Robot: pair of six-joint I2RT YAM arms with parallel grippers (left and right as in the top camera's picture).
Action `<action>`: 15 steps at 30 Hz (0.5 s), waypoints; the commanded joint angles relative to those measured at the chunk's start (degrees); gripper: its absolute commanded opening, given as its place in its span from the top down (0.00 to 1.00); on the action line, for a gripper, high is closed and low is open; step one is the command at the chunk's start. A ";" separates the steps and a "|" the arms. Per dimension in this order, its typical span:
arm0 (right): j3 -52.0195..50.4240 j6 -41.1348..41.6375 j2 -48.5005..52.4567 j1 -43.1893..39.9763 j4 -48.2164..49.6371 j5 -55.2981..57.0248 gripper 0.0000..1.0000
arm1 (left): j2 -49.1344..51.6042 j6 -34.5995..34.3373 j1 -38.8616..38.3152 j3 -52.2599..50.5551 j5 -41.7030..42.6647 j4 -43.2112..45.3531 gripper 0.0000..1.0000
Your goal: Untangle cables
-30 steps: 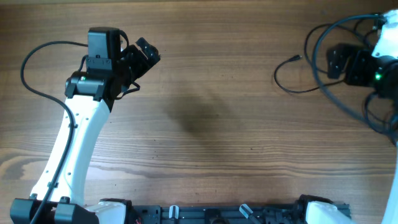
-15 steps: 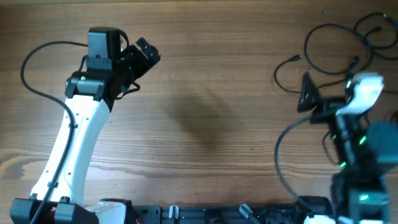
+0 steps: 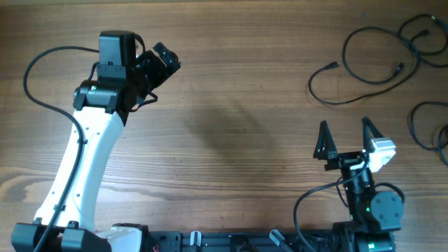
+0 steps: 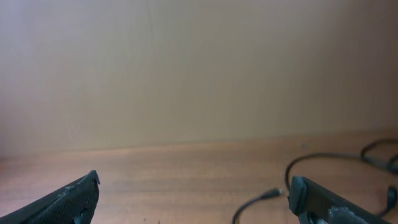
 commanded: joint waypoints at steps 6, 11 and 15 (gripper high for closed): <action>-6.51 7.65 -5.16 0.28 -5.46 2.36 0.00 | 0.39 0.09 -0.26 0.22 0.46 0.02 0.00; -6.51 7.48 -5.95 0.28 -5.40 -0.37 0.00 | 0.39 0.09 -0.26 0.22 0.46 0.02 0.00; -6.51 7.48 -5.51 0.28 -5.40 -0.39 0.00 | 0.39 0.11 -0.26 0.22 0.46 0.02 0.00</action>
